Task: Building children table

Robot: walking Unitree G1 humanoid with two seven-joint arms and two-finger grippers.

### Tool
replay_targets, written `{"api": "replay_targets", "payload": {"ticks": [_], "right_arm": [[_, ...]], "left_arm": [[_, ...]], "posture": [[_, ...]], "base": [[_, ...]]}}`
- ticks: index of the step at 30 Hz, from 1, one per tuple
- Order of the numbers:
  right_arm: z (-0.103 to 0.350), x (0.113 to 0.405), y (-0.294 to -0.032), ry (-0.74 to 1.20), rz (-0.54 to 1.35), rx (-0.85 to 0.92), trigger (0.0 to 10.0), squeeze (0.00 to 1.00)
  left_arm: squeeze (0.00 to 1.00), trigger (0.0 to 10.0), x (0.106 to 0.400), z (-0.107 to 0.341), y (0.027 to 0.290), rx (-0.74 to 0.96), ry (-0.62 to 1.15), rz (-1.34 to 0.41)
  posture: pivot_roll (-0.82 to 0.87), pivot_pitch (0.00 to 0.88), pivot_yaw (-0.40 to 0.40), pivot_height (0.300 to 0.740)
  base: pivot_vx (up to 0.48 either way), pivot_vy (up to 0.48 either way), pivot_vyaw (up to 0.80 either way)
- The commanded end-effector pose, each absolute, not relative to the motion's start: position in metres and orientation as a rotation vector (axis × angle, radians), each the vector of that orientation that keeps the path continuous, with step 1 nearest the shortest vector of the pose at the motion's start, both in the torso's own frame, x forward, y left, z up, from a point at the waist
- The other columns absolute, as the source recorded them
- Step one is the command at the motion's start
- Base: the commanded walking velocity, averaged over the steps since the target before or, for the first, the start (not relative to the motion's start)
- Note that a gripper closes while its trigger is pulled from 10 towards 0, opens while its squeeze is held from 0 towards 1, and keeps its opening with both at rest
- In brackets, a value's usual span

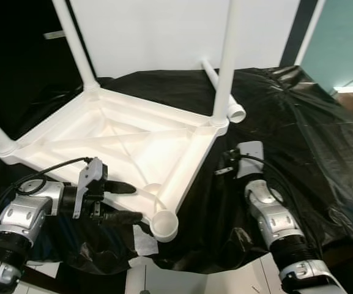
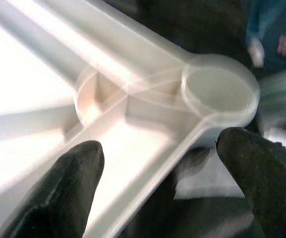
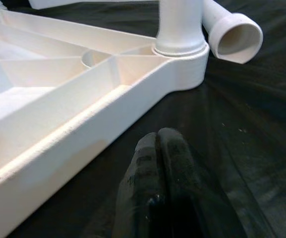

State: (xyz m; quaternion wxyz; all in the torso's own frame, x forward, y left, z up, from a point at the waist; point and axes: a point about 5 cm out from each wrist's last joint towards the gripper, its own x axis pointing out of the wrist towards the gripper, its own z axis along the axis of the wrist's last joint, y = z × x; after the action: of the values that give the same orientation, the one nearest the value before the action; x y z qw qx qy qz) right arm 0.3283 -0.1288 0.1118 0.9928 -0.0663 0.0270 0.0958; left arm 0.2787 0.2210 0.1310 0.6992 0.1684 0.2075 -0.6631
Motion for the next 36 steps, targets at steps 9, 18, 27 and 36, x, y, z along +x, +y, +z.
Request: {"api": "replay_targets", "payload": {"ticks": [9,18,27,36], "right_arm": [[0.111,0.322,-0.125,0.079,0.194,-0.108,10.0,0.00],[0.115,0.323,-0.126,0.082,0.180,-0.089,10.0,0.00],[0.118,0.322,-0.125,0.087,0.180,-0.077,10.0,0.00],[0.119,0.321,-0.124,0.092,0.174,-0.066,10.0,0.00]], "left_arm": [[0.69,10.0,0.290,0.127,0.234,0.495,0.524,-1.453],[0.54,9.0,0.288,0.110,0.244,0.711,0.673,-1.474],[0.44,0.0,0.288,0.101,0.244,0.726,0.720,-1.458],[0.43,0.0,0.319,0.091,0.205,0.638,0.534,-1.150]], "posture": [[-0.06,0.000,0.058,0.740],[-0.07,0.000,0.056,0.740],[-0.07,0.000,0.053,0.740],[-0.07,0.000,0.057,0.740]], "base": [[0.000,0.000,0.00],[0.000,0.000,0.00],[0.000,0.000,0.00],[0.000,0.000,0.00]]}}
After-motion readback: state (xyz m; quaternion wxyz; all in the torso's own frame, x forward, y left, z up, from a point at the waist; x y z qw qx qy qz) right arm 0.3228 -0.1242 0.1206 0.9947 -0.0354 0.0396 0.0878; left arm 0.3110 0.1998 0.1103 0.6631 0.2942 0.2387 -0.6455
